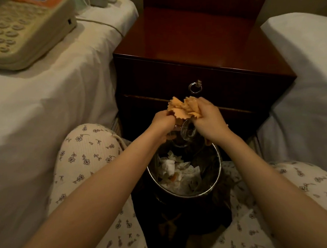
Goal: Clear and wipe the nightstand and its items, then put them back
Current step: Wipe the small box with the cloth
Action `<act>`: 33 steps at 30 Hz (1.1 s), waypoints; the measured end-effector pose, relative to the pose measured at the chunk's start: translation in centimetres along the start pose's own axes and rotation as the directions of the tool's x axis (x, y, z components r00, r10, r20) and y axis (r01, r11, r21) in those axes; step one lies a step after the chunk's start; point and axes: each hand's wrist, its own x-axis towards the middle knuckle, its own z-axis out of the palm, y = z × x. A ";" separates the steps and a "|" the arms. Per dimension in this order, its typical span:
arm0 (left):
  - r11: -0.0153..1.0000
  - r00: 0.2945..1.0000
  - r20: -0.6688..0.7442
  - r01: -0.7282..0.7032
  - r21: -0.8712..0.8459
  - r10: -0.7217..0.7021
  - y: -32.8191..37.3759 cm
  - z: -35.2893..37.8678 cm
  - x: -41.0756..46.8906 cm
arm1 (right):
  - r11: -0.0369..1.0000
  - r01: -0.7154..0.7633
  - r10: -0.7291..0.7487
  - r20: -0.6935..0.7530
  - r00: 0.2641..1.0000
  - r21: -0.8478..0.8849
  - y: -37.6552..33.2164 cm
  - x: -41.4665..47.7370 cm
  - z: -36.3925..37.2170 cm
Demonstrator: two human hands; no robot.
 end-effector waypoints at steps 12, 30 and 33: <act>0.984 0.988 0.068 -0.144 0.108 0.137 -0.1 -0.3 -0.4 | 0.954 -0.272 0.294 -0.199 0.935 0.129 1.0 0.2 -1.4; 0.988 0.983 0.101 -0.150 -0.044 0.154 1.1 -0.9 -1.0 | 0.706 -0.398 0.563 -0.123 0.817 0.586 1.4 0.6 -1.5; 0.978 0.981 0.134 -0.120 -0.172 0.143 1.6 -1.3 -1.1 | 0.657 -0.372 0.600 -0.156 0.785 0.656 1.3 0.5 -1.1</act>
